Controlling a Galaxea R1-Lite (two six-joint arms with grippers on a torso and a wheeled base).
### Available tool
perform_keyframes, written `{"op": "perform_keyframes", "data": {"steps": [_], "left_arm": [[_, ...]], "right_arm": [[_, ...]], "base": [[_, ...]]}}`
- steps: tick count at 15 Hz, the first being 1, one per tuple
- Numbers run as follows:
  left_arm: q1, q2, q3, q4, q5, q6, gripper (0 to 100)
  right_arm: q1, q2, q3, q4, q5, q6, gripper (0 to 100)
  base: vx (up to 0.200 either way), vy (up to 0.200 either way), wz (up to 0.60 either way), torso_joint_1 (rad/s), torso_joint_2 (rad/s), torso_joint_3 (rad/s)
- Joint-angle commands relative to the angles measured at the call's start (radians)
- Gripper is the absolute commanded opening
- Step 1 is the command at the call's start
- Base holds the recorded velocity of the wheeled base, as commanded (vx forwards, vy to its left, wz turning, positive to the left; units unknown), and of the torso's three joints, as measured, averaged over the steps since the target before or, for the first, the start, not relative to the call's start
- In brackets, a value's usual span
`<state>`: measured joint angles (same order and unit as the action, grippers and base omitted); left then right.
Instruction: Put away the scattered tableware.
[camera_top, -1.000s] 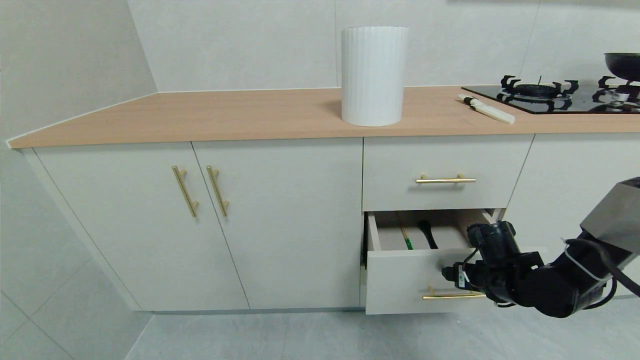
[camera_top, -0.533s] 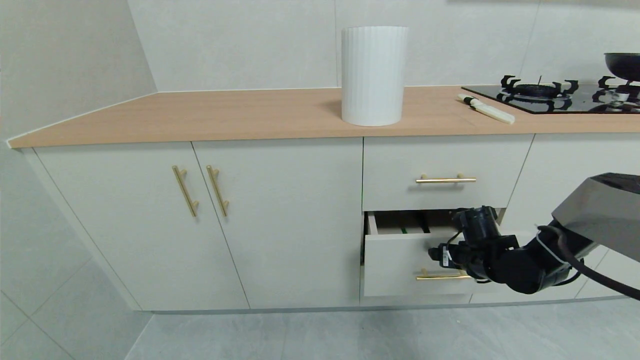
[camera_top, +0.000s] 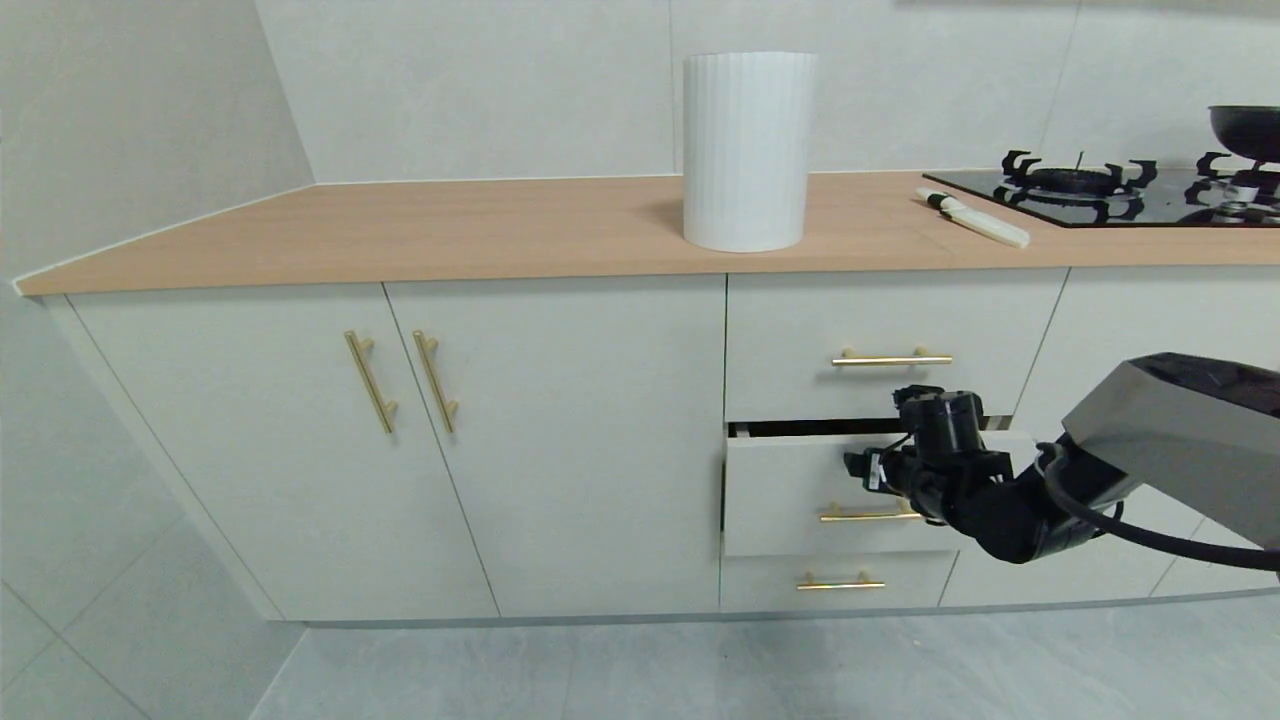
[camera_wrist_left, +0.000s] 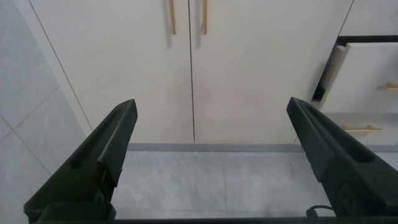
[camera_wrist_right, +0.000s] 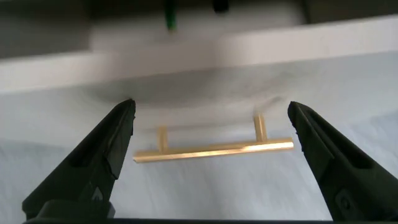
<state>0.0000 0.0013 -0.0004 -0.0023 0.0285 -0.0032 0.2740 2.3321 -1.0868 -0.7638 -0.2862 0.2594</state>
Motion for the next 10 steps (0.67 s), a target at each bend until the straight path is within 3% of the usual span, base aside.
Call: {"op": "perform_keyframes", "data": {"steps": [1,10], "left_arm": [[0.0,0.0,0.0,-0.001,0.001,-0.001,100],[0.0,0.0,0.0,-0.001,0.001,0.0,100]], "right_arm": [[-0.016,0.058,-0.001,-0.052,-0.001,-0.003,100],[-0.073,0.105,-0.058,-0.095,-0.001,0.004,100]], "base": [[0.0,0.0,0.0,0.0,0.0,0.0],[0.0,0.0,0.0,0.0,0.0,0.0]]}}
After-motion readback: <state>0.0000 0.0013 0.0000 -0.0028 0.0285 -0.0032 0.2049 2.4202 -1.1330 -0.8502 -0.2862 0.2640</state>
